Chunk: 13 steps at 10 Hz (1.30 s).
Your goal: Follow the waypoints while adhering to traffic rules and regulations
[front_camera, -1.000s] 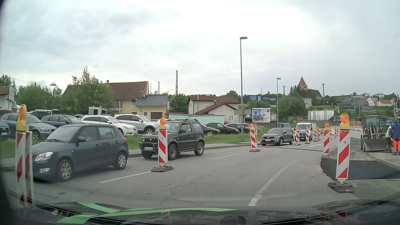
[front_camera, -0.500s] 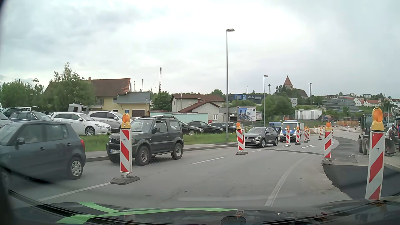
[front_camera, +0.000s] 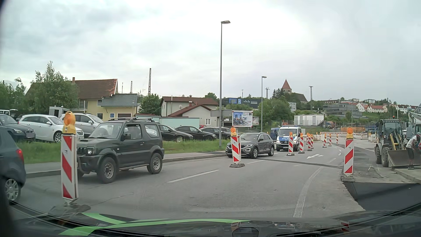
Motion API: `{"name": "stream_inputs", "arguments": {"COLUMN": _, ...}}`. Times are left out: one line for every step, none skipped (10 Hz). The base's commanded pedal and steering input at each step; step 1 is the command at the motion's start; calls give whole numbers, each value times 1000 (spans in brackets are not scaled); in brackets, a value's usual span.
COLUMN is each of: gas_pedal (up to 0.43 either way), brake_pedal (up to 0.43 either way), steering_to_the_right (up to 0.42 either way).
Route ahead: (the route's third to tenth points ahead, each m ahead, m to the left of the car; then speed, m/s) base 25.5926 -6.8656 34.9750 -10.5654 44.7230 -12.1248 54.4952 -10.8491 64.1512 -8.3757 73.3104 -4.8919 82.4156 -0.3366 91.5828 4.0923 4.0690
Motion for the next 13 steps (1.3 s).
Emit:
{"name": "stream_inputs", "arguments": {"gas_pedal": 20, "brake_pedal": 0, "steering_to_the_right": 148}}
{"name": "stream_inputs", "arguments": {"gas_pedal": 20, "brake_pedal": 0, "steering_to_the_right": 150}}
{"name": "stream_inputs", "arguments": {"gas_pedal": 20, "brake_pedal": 0, "steering_to_the_right": 152}}
{"name": "stream_inputs", "arguments": {"gas_pedal": 20, "brake_pedal": 0, "steering_to_the_right": 156}}
{"name": "stream_inputs", "arguments": {"gas_pedal": 20, "brake_pedal": 0, "steering_to_the_right": 157}}
{"name": "stream_inputs", "arguments": {"gas_pedal": 20, "brake_pedal": 0, "steering_to_the_right": 157}}
{"name": "stream_inputs", "arguments": {"gas_pedal": 20, "brake_pedal": 0, "steering_to_the_right": 157}}
{"name": "stream_inputs", "arguments": {"gas_pedal": 20, "brake_pedal": 0, "steering_to_the_right": 157}}
{"name": "stream_inputs", "arguments": {"gas_pedal": 20, "brake_pedal": 0, "steering_to_the_right": 157}}
{"name": "stream_inputs", "arguments": {"gas_pedal": 20, "brake_pedal": 0, "steering_to_the_right": 157}}
{"name": "stream_inputs", "arguments": {"gas_pedal": 20, "brake_pedal": 0, "steering_to_the_right": 157}}
{"name": "stream_inputs", "arguments": {"gas_pedal": 20, "brake_pedal": 0, "steering_to_the_right": 159}}
{"name": "stream_inputs", "arguments": {"gas_pedal": 20, "brake_pedal": 0, "steering_to_the_right": 160}}
